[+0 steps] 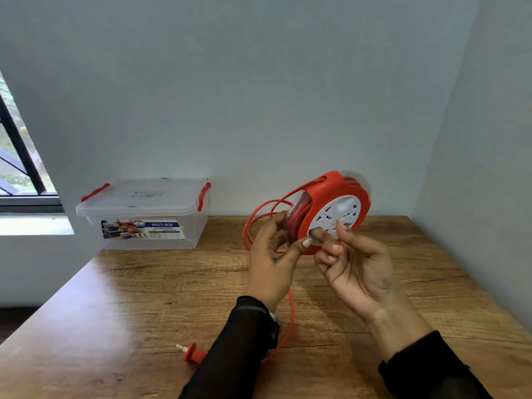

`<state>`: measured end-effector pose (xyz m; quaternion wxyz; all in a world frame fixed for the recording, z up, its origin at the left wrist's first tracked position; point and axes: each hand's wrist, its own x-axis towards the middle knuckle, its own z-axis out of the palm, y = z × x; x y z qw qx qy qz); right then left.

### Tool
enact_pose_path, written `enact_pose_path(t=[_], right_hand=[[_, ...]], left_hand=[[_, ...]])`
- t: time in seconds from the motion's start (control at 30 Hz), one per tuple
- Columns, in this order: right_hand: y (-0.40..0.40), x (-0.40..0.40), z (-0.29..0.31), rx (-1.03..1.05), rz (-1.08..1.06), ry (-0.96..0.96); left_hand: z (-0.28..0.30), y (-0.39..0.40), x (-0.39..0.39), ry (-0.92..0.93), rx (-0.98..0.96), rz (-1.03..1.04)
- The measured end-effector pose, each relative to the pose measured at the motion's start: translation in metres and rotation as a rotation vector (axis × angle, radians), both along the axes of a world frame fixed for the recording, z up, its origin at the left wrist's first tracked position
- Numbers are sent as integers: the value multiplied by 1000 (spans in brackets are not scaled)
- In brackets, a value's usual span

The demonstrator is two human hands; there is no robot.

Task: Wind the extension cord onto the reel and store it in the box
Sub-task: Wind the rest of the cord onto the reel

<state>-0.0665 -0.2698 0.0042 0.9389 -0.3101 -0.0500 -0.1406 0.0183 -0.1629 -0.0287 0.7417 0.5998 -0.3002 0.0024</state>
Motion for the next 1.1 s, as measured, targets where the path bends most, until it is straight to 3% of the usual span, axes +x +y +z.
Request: enact_pose_path(t=[0.13, 0.3, 0.4, 0.47, 0.53, 0.57, 0.8, 0.97, 1.1], right_hand=[[-4, 0, -3, -15, -8, 34], [-9, -6, 10, -412, -218, 374], [-13, -4, 1, -974, -628, 458], [-13, -4, -5, -1453, -880, 308], [-11, -2, -12, -1828, -904, 159], [-11, -1, -13, -1920, -869, 146], [-4, 4, -22, -2170, -637, 322], [-11, 6, -24, -2186, -699, 232], [-16, 9, -25, -2250, -869, 212]], left_hand=[[-1, -1, -2, -15, -22, -13], [4, 5, 1, 110, -99, -18], [10, 13, 5, 181, -125, 1], [13, 17, 8, 157, -106, 38], [14, 20, 11, 136, -88, 73], [15, 22, 12, 120, -77, 82], [18, 27, 8, -51, 157, -24], [21, 30, 10, -59, 140, -88], [20, 30, 8, -91, 183, -73]])
